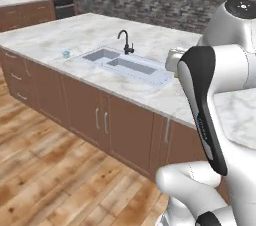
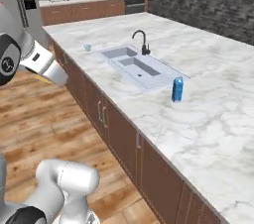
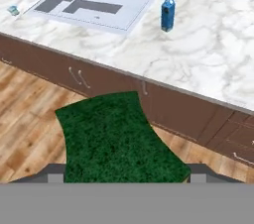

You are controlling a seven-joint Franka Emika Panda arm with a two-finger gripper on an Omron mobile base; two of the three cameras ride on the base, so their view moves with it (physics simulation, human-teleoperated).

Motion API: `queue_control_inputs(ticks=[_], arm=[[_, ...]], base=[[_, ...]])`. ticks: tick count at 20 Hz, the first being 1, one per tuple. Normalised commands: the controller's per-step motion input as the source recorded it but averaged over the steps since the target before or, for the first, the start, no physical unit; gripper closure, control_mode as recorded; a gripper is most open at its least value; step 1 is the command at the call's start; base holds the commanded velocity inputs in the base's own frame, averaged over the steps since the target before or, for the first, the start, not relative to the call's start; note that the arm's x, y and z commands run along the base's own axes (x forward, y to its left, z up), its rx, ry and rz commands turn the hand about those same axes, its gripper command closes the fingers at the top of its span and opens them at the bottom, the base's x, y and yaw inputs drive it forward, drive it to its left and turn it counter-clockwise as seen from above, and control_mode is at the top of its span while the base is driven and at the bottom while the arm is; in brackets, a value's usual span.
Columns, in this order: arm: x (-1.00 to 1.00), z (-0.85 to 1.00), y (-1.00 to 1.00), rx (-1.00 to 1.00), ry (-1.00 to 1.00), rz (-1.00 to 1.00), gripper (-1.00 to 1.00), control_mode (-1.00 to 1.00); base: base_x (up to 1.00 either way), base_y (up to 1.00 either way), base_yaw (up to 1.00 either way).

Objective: Open the cabinet. Pick the sponge and place it next to the sink. Then close the cabinet.

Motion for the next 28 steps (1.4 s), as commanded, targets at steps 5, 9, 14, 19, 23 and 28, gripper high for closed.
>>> queue_control_inputs(ticks=[5,9,14,19,23,28], arm=[[0.0,0.0,0.0,0.0,0.0,0.0,1.0,1.0],[0.0,0.0,0.0,0.0,0.0,0.0,1.0,1.0],[0.0,0.0,0.0,0.0,0.0,0.0,1.0,1.0],[0.0,0.0,0.0,0.0,0.0,0.0,1.0,1.0],[0.0,0.0,0.0,0.0,0.0,0.0,1.0,1.0],[0.0,0.0,0.0,0.0,0.0,0.0,1.0,1.0]], base=[[0.51,0.93,-0.63],[0.52,1.0,-0.51],[0.51,0.83,-0.53],[0.5,0.48,-0.53],[0.51,0.31,-0.45],[0.73,0.19,-0.29]])
